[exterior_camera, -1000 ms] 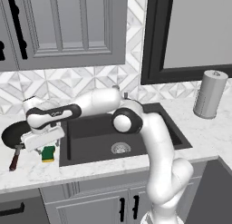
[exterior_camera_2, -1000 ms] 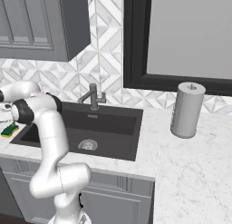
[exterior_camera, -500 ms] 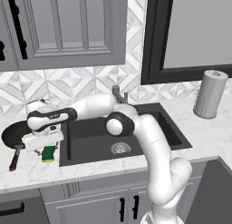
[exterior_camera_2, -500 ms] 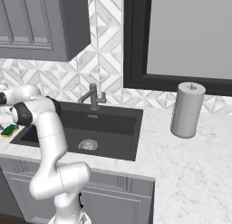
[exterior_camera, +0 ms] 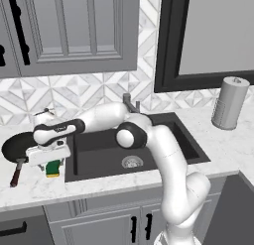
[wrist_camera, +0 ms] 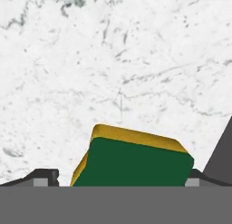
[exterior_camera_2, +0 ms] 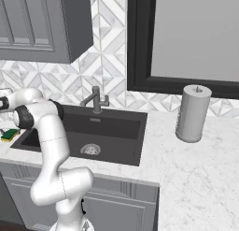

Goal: Pick the pan and sponge and place them into the sink. Then turn on the water.

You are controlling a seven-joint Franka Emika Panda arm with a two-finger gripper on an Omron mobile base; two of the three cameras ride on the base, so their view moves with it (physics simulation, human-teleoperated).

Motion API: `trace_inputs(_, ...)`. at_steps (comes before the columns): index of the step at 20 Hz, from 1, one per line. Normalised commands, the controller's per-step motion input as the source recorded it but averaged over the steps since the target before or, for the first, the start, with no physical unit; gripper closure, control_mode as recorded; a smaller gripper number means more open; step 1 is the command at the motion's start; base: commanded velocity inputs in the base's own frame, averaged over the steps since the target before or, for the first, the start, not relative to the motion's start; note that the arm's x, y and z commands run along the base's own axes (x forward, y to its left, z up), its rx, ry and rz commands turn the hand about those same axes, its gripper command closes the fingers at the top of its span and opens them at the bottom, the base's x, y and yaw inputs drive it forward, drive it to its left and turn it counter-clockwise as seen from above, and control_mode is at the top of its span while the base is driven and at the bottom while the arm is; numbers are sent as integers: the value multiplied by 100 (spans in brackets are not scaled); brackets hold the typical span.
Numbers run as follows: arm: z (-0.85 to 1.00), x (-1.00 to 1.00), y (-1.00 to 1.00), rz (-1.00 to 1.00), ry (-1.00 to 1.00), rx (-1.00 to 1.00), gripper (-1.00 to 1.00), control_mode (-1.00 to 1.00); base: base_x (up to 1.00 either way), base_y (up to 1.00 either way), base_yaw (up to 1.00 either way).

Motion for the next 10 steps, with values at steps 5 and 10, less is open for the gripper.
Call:
trace_inputs(5,-40,-3,0,-6,-9,1,-100,-100,0,0,0)
trace_inputs(10,-56,-17,0,-7,-11,0,100,-100,0,0,0)
